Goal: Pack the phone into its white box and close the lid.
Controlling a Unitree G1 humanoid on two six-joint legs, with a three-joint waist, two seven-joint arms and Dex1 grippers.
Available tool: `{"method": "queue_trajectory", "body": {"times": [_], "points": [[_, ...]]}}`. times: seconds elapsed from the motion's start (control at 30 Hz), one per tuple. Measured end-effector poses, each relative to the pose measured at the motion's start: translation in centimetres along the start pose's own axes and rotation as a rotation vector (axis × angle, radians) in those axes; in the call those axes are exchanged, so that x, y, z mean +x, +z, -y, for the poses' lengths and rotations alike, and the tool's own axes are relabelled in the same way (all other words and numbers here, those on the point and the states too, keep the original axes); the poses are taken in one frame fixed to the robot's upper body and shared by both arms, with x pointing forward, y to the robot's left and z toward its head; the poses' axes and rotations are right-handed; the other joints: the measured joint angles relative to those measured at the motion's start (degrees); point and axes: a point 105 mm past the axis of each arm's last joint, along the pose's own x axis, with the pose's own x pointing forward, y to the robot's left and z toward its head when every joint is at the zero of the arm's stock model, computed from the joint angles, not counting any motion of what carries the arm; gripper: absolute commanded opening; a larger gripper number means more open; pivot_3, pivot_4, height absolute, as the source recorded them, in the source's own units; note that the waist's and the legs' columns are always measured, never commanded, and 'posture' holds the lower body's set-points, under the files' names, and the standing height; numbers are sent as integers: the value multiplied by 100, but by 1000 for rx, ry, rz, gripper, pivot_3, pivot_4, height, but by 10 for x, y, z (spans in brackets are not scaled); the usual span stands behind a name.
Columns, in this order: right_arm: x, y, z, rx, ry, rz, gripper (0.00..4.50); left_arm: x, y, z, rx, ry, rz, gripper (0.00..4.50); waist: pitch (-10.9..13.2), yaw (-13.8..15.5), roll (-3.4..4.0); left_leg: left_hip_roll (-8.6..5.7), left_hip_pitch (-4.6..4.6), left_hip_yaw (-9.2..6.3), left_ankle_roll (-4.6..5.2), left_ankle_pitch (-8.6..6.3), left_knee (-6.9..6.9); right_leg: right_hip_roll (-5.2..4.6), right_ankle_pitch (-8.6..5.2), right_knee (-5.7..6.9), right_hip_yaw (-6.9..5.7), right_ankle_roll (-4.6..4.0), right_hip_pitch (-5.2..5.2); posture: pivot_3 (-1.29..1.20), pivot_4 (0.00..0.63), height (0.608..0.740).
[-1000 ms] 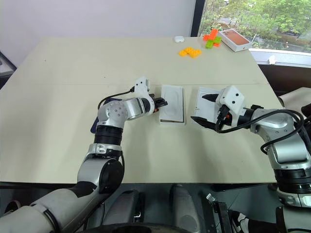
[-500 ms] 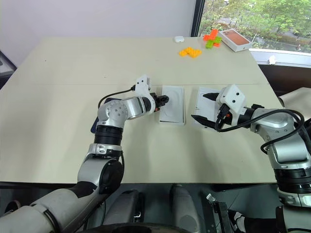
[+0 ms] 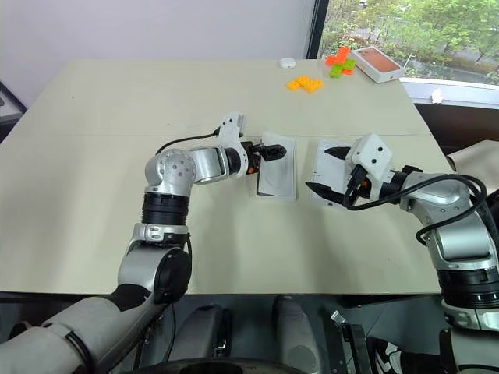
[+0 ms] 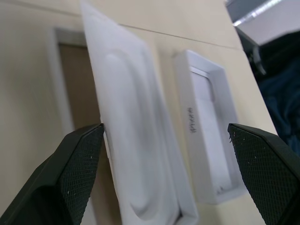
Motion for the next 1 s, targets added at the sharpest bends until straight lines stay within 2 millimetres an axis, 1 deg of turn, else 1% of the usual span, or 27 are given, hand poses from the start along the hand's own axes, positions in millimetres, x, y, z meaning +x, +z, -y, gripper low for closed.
{"method": "queue_trajectory", "body": {"times": [0.13,0.2,0.33,0.4,0.47,0.53,0.57,0.6,0.63,0.67,0.73,0.8,0.87,0.93,1.0], "points": [[2,2,2,-5,-1,4,4500,-8,1,13,27,-58,-24,4444,0,1,0,2,0,-7,0,0,0,-1,0,0,0,0,0,0,150,740],[2,1,2,-5,-1,3,4500,-12,0,15,42,-65,-33,4444,0,1,0,2,0,-9,0,0,0,-2,0,0,1,0,0,0,150,740],[2,0,3,-1,-2,-1,4500,-20,-2,13,58,-58,-31,4444,0,-16,0,3,3,-11,0,0,0,-1,0,3,1,0,0,0,150,740],[3,2,3,-1,-4,9,4500,-24,-3,8,66,-45,-19,4444,0,-30,0,4,4,-12,-1,0,0,-1,0,4,1,0,0,0,150,740],[6,6,7,-2,-17,28,4500,-27,5,5,76,-46,41,4444,0,-37,1,5,4,-11,-5,3,0,-1,1,5,2,-1,-1,0,150,740],[11,12,10,-5,-36,54,4500,-34,21,3,134,-40,138,4444,0,-47,1,5,5,-10,-8,4,-1,1,1,6,1,-2,-2,0,150,740],[15,15,11,-6,-43,67,4242,-39,30,-1,197,-20,180,4489,0,-65,1,5,6,-9,-9,5,-3,2,1,6,2,-2,-2,0,150,740],[19,19,12,-3,-50,82,3939,-46,39,-10,284,21,222,4500,-1,-103,3,5,8,-7,-13,7,-7,3,1,6,2,-3,-2,0,150,740],[21,20,13,1,-56,88,3629,-52,44,-17,331,48,246,4500,-1,-113,3,6,8,-8,-14,7,-9,3,1,6,2,-3,-2,0,150,740],[25,20,14,13,-65,90,3164,-58,48,-25,370,64,268,4500,-1,-126,3,9,9,-10,-14,7,-9,3,1,6,2,-3,-2,0,150,740],[37,20,17,18,-96,87,2070,-68,47,-39,420,63,279,4500,-1,-143,4,11,8,-8,-13,8,-10,0,1,8,4,-4,-5,0,150,740],[47,16,17,-6,-110,53,1031,-75,46,-51,479,78,279,4500,-1,-128,4,13,4,-9,-13,8,-9,0,1,7,3,-4,-7,0,150,740],[62,11,15,-44,-119,19,29,-88,48,-65,535,97,284,4500,-1,-128,4,15,2,-8,-13,8,-9,-3,1,7,3,-4,-9,0,150,740],[77,6,12,-44,-122,-4,29,-101,53,-75,600,110,302,4500,-1,-132,4,17,-2,-8,-13,8,-9,-6,2,7,3,-4,-14,0,150,740],[93,2,7,-81,-109,-39,29,-114,61,-78,667,100,343,4500,0,-131,5,17,-5,-9,-13,8,-9,-9,2,7,3,-5,-17,0,150,740]]}}
